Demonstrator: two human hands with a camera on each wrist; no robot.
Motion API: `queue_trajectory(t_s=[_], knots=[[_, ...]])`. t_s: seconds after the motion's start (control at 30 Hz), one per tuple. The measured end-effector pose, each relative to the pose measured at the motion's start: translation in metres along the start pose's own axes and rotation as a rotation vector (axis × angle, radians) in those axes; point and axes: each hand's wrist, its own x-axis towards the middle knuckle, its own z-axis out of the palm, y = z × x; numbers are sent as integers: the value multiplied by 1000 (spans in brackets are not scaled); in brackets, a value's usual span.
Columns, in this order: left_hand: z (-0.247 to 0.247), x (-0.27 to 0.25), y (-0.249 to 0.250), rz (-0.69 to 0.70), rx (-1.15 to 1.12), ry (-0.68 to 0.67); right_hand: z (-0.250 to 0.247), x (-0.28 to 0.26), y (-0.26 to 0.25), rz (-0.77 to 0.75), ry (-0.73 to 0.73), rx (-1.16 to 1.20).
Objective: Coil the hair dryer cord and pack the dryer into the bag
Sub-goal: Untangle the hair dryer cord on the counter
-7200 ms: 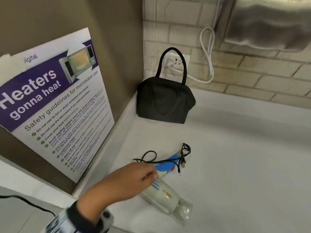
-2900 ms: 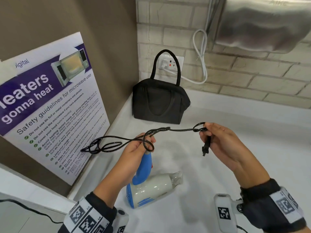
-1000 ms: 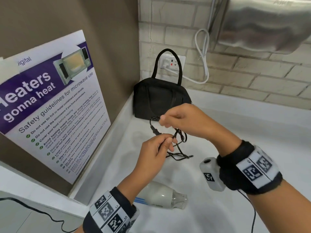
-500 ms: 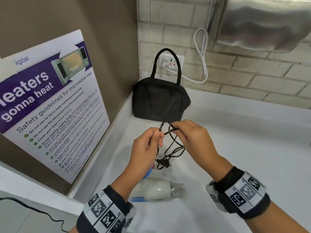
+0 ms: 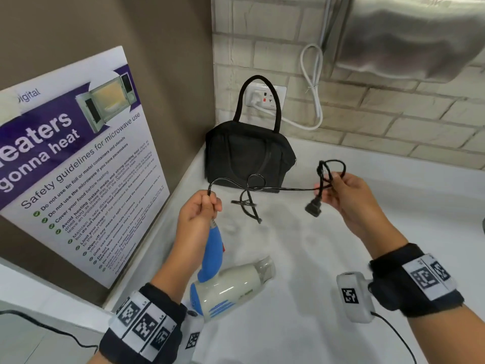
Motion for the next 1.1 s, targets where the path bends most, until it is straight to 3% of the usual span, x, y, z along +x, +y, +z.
queue_trajectory(t_s=[0.1,0.17,0.3,0.43,0.63,0.73,0.9,0.97,1.03,1.1], knots=[[-2,3,3,-59,-156,-11,-10,9,13,89,-12,-18],[-2,2,3,-77,-123,-41,-14,13,25,149,-41,-95],[0,-2,7,30,33,-52,-26,25,53,286,14,-226],[0,-5,11,-33,-27,-87,-36,33,77,389,111,-319],[2,-6,13,-19,-21,-106,-40,36,95,574,170,-428],[4,-5,12,-32,-15,-91,-46,36,103,593,103,-494],[5,-2,8,72,105,-142,-47,27,100,552,-187,-555],[6,-2,8,93,142,-194,-45,29,95,514,-233,-763],[7,-2,9,98,152,-235,-35,28,87,315,-226,-1076],[7,-3,10,96,154,-272,-15,19,75,-31,-254,-1109]])
